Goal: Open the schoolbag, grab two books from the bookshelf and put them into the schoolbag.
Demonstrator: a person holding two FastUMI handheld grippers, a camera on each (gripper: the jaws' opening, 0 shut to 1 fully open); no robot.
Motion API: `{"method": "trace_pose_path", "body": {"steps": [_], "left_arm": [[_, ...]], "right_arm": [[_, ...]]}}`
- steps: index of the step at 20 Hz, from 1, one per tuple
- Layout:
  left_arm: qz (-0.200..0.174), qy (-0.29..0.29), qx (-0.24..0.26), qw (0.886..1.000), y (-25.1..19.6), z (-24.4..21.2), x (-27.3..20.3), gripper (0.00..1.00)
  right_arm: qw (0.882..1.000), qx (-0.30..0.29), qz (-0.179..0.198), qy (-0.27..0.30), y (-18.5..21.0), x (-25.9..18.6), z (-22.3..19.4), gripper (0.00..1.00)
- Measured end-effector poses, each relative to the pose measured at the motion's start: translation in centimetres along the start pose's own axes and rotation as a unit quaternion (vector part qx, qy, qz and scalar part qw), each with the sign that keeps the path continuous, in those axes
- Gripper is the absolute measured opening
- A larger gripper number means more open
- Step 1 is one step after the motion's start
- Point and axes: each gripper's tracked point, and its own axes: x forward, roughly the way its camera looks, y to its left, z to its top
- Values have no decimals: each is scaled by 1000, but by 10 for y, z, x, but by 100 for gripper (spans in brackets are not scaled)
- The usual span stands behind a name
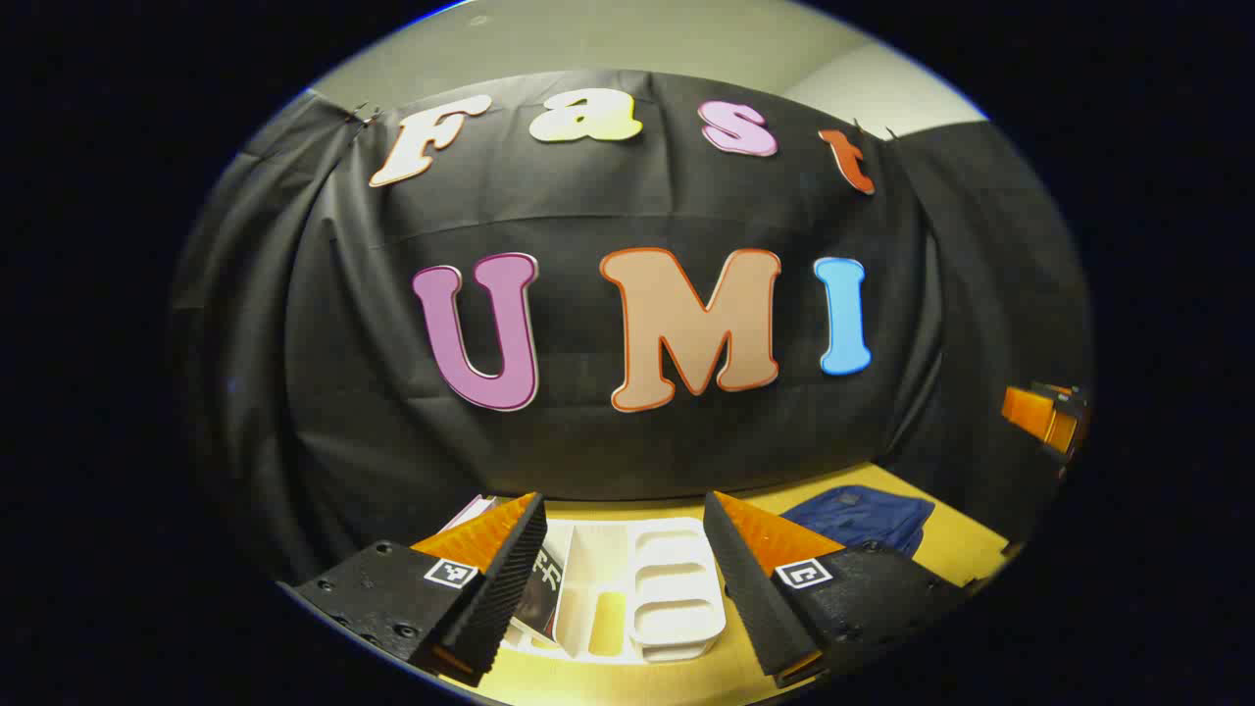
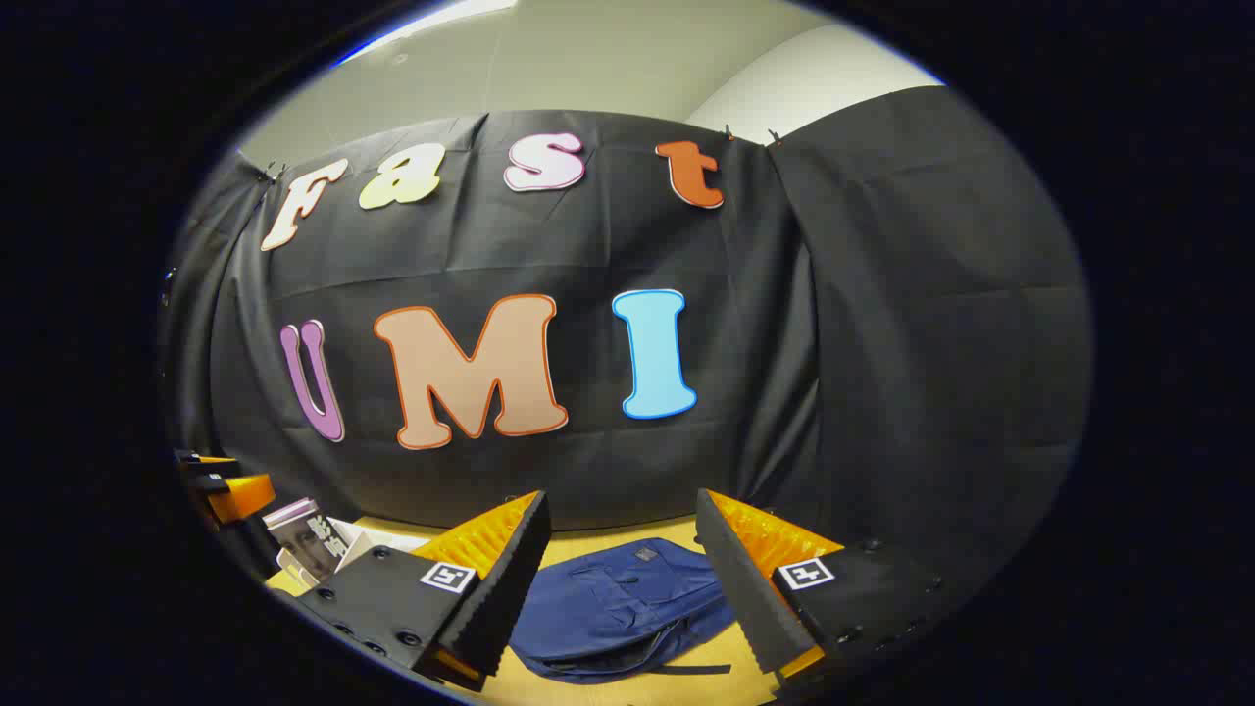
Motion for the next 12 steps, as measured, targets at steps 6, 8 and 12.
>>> {"method": "trace_pose_path", "body": {"steps": [6, 8, 12], "left_arm": [[-24, 27, -66, 997, -26, -19, 8, 94], [-26, 31, -74, 996, -28, -22, 10, 94], [-28, 34, -70, 997, -21, -23, 13, 95]], "right_arm": [[999, -30, 11, 16, 9, 0, -18, 96], [999, -31, 14, 22, 14, -2, -22, 97], [999, -35, 16, 28, 22, -2, -29, 96]]}}
